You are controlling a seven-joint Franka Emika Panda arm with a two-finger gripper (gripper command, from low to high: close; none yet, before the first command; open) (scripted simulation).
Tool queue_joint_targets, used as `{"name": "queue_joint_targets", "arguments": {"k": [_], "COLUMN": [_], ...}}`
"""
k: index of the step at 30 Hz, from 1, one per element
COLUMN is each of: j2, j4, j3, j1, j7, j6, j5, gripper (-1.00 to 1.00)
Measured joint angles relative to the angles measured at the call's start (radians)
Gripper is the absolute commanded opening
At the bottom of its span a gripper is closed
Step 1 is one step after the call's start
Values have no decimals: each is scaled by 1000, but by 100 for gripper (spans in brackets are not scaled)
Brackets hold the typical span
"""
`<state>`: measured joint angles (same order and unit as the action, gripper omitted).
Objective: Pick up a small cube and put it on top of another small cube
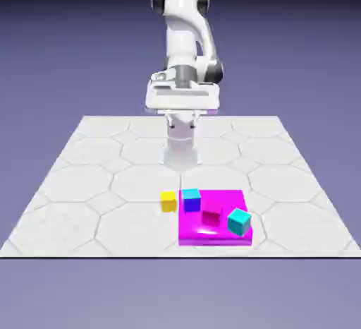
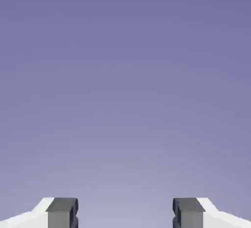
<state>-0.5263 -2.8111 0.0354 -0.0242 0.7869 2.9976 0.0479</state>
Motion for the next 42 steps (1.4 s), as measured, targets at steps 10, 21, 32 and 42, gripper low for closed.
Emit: {"name": "queue_joint_targets", "arguments": {"k": [10, 21, 32, 42], "j2": [362, 649, 670, 503], "j4": [-9, 22, 28, 96], "j3": [294, 330, 317, 377], "j1": [-102, -129, -127, -157], "j7": [381, 377, 353, 566], "j6": [-327, -411, -403, -517], "j5": [398, 777, 811, 526], "gripper": [0, 0, -100, -100]}}
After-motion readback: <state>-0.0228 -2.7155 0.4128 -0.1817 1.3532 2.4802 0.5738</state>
